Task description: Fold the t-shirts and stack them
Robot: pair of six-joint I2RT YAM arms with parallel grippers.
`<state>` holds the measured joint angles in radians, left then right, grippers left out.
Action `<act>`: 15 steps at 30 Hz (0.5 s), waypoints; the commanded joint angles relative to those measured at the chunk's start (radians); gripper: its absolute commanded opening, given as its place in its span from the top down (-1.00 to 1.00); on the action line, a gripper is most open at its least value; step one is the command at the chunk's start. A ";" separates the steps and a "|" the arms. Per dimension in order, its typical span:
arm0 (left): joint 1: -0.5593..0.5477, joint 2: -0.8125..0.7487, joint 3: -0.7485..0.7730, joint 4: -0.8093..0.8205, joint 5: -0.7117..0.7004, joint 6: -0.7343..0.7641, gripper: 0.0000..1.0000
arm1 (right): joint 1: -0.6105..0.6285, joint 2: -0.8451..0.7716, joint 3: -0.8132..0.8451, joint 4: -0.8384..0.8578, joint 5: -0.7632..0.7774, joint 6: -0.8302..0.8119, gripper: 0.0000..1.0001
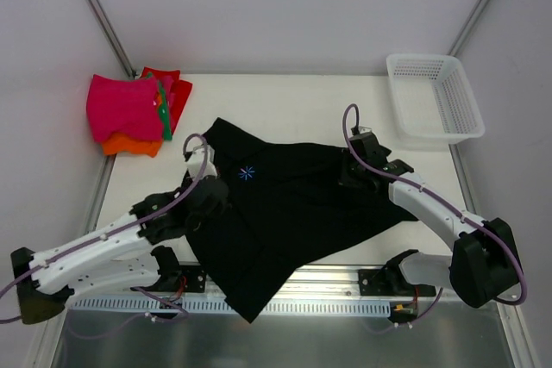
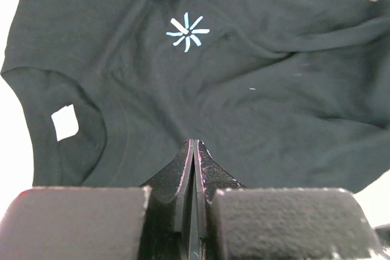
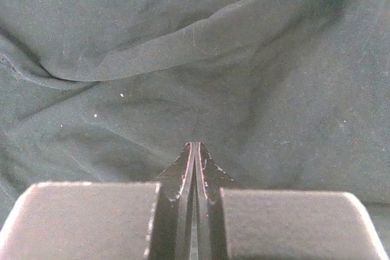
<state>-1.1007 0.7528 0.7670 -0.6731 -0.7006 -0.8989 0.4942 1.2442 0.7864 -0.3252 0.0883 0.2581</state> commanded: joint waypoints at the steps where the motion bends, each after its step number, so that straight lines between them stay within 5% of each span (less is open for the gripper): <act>1: 0.160 0.190 -0.050 0.292 0.331 0.262 1.00 | -0.003 -0.037 0.008 0.012 -0.016 0.003 0.99; 8: 0.445 0.538 -0.008 0.540 0.630 0.347 1.00 | -0.008 -0.055 -0.009 0.008 -0.001 -0.006 0.99; 15: 0.597 0.756 0.078 0.636 0.697 0.399 1.00 | -0.009 -0.019 -0.001 0.011 -0.004 -0.013 0.99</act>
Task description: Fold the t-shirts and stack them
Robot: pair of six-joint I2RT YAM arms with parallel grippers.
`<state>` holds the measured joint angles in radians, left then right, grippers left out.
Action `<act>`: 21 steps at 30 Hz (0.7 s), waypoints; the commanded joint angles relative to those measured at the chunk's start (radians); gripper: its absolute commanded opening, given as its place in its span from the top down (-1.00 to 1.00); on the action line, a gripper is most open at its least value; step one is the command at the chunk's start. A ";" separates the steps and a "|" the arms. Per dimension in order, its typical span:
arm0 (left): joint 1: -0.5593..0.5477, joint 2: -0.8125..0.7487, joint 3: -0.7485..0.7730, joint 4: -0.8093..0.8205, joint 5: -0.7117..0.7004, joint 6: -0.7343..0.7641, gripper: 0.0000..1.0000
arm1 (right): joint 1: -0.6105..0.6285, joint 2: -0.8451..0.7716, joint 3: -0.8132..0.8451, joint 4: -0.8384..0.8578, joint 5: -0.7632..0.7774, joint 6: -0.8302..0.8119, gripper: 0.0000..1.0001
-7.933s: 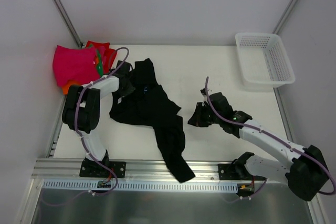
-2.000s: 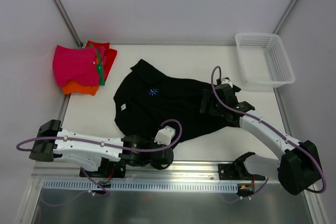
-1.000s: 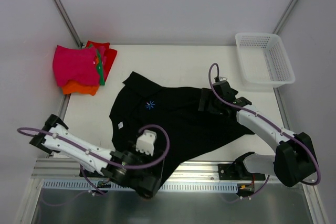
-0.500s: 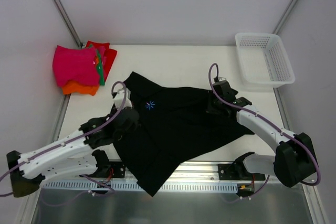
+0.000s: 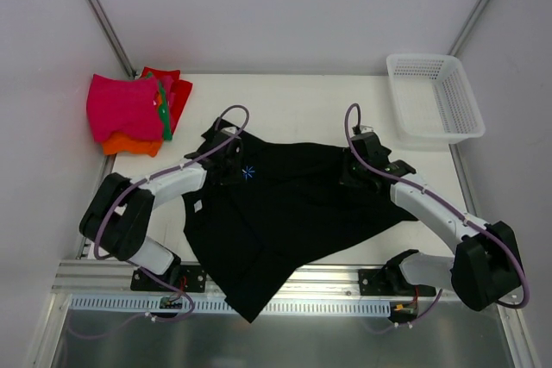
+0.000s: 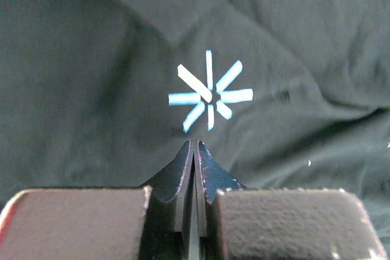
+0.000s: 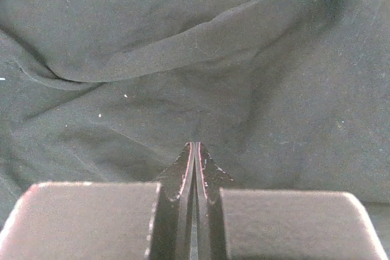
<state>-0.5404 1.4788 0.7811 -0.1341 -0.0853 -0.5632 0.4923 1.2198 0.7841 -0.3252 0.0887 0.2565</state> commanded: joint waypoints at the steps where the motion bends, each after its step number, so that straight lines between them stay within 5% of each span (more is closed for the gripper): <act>1: 0.066 0.076 0.098 0.096 0.113 0.069 1.00 | -0.009 0.009 0.001 0.009 -0.004 -0.013 0.99; 17: 0.197 0.521 0.398 0.028 0.277 0.011 1.00 | -0.023 -0.036 -0.016 -0.009 0.006 -0.013 0.99; 21: 0.223 0.633 0.581 -0.048 0.315 0.013 1.00 | -0.026 -0.034 -0.006 -0.018 0.008 -0.014 0.99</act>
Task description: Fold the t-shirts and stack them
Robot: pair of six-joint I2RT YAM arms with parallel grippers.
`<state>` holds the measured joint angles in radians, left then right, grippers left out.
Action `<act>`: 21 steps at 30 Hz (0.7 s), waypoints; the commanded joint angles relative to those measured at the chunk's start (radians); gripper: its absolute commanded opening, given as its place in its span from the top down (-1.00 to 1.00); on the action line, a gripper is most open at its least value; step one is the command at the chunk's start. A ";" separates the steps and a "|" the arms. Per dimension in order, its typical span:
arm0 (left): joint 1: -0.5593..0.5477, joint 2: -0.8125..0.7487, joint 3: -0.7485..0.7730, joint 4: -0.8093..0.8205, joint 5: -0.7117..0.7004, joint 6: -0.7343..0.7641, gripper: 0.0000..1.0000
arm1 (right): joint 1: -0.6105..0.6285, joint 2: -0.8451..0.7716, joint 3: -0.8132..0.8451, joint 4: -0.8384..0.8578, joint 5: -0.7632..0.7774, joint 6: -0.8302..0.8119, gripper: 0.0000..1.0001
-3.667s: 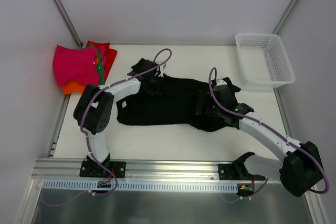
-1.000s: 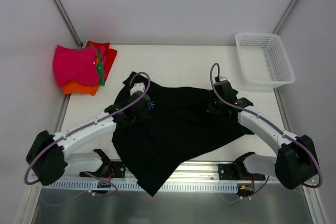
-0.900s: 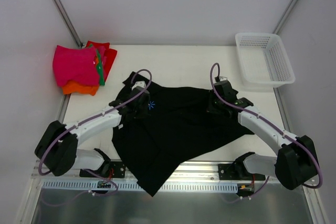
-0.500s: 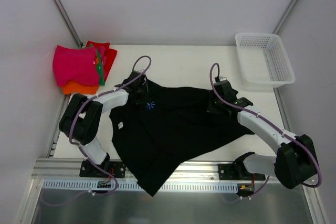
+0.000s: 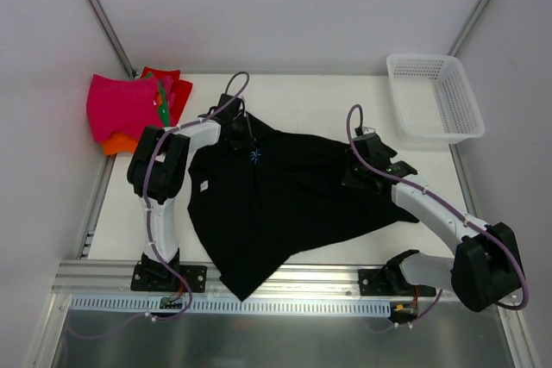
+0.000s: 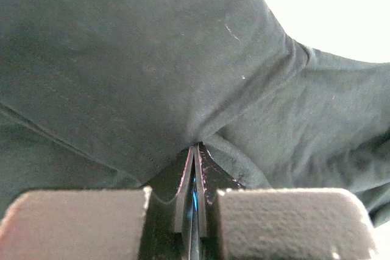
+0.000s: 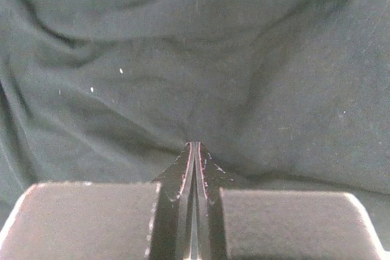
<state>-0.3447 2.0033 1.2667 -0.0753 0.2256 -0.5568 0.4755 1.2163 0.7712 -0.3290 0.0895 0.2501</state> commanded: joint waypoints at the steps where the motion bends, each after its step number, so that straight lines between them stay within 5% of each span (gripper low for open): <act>1: 0.032 0.127 0.133 -0.128 0.007 0.008 1.00 | -0.011 -0.031 0.007 -0.016 0.007 -0.008 0.99; 11: 0.210 0.354 0.542 -0.316 0.080 0.003 1.00 | -0.031 -0.032 0.023 -0.038 0.018 -0.014 0.99; 16: 0.294 0.390 0.599 -0.319 0.179 -0.023 1.00 | -0.034 -0.029 0.039 -0.045 0.015 -0.020 0.99; 21: 0.247 0.269 0.544 -0.317 0.118 0.040 1.00 | -0.034 -0.023 0.043 -0.045 0.019 -0.020 0.99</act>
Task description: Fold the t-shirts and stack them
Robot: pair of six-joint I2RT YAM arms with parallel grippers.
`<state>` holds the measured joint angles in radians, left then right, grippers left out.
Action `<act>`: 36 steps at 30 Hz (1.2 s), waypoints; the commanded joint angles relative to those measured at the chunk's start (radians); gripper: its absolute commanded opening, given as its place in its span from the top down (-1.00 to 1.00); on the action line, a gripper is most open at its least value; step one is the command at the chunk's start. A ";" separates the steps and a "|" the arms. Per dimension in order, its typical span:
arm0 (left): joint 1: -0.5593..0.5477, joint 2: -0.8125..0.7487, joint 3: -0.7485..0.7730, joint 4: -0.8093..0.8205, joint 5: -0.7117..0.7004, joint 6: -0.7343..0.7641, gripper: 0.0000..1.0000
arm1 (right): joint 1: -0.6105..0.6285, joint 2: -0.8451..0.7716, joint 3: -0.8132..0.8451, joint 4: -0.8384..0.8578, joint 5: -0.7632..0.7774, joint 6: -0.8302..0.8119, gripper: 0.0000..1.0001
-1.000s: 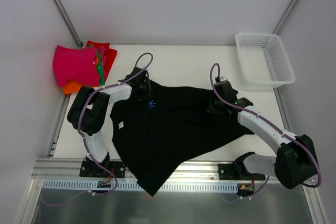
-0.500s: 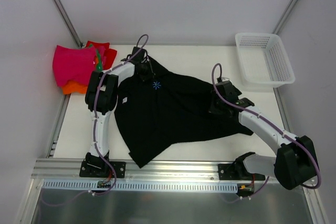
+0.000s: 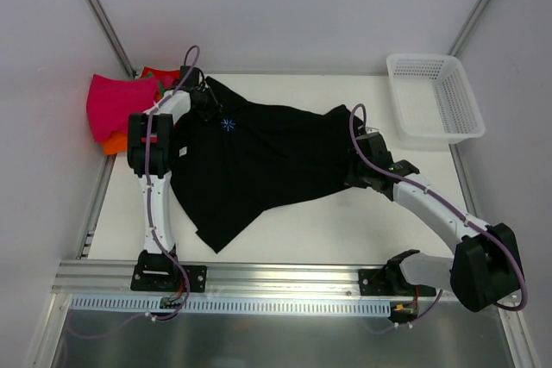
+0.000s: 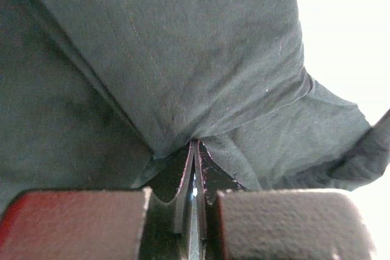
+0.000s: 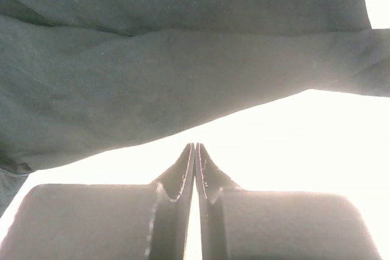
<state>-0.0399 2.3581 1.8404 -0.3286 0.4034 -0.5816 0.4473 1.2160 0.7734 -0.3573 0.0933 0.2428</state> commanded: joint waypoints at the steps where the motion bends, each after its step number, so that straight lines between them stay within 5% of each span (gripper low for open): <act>1: -0.075 -0.117 -0.065 -0.064 -0.080 0.077 0.92 | -0.007 -0.021 0.041 -0.017 0.017 -0.013 0.99; 4: -0.149 -0.249 -0.150 -0.058 -0.162 0.115 0.62 | -0.007 -0.013 0.041 -0.009 0.034 -0.014 0.99; 7: -0.189 -0.393 -0.237 -0.043 -0.181 0.118 0.07 | -0.010 0.013 0.056 0.001 0.046 -0.016 0.99; 14: -0.270 -0.661 -0.483 -0.021 -0.290 0.117 -0.09 | -0.036 0.169 0.168 0.021 0.013 -0.025 0.99; 17: -0.302 -0.740 -0.598 -0.020 -0.330 0.106 0.03 | -0.058 0.241 0.201 0.023 -0.012 -0.027 0.99; 22: -0.366 -0.809 -0.765 -0.023 -0.394 0.120 1.00 | -0.071 0.277 0.195 0.040 -0.027 -0.023 0.99; 36: -0.509 -0.766 -0.935 -0.012 -0.489 0.103 1.00 | -0.102 0.345 0.233 0.047 -0.046 -0.036 0.99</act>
<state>-0.5163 1.5894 0.9234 -0.3470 -0.0532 -0.4755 0.3634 1.5272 0.9569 -0.3248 0.0639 0.2226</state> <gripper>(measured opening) 0.003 0.009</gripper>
